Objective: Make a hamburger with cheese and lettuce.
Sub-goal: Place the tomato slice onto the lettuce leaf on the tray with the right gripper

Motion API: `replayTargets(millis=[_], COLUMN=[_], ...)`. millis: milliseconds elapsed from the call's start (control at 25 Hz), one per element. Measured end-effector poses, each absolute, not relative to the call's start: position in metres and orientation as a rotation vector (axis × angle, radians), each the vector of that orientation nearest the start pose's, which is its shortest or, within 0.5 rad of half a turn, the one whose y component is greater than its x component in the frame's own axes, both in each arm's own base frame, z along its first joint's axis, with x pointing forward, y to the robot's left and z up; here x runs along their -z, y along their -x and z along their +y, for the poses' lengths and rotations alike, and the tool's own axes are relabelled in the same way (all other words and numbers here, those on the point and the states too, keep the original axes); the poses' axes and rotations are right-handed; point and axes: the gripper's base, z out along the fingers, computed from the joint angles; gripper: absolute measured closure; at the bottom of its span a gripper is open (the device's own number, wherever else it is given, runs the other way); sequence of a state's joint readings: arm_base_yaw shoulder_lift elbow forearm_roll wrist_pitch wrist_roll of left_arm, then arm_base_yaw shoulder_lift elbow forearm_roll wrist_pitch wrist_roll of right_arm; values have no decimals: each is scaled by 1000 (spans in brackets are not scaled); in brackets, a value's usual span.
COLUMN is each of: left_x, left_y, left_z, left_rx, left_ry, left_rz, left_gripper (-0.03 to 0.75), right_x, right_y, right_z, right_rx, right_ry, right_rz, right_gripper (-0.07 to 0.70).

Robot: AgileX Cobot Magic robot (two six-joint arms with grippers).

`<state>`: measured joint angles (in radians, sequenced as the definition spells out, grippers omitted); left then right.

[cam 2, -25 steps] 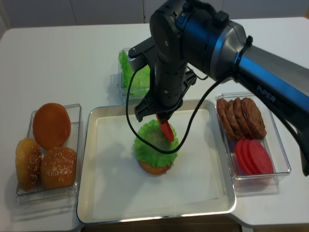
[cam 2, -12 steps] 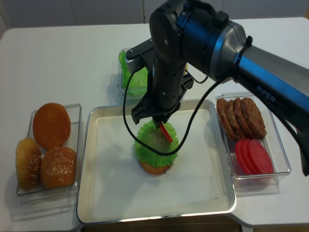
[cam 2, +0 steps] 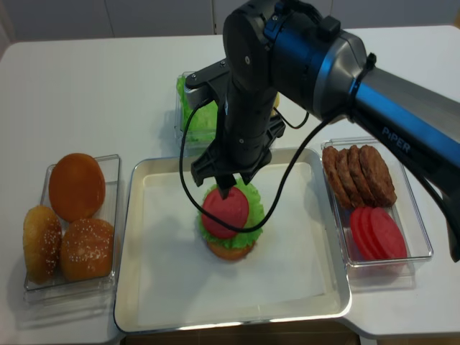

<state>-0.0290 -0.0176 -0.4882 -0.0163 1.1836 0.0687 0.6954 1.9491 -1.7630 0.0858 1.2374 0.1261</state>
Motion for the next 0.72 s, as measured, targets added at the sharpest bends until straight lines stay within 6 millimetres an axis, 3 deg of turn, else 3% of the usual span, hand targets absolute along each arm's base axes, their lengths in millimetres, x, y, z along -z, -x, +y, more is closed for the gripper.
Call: replayTargets(millis=[320,720], left_x=[-264,-264], left_y=[12,12], left_z=[-1,-1], left_rx=[-3,-3], left_ry=[-108,-108], left_rz=[2159,2159], left_gripper=[427,427], right_x=[-285,-330], right_y=[-310,-311], right_z=[270,236], right_rx=[-290,-291], right_ry=[766,648], right_rz=[2845,2750], right_gripper=[240,239])
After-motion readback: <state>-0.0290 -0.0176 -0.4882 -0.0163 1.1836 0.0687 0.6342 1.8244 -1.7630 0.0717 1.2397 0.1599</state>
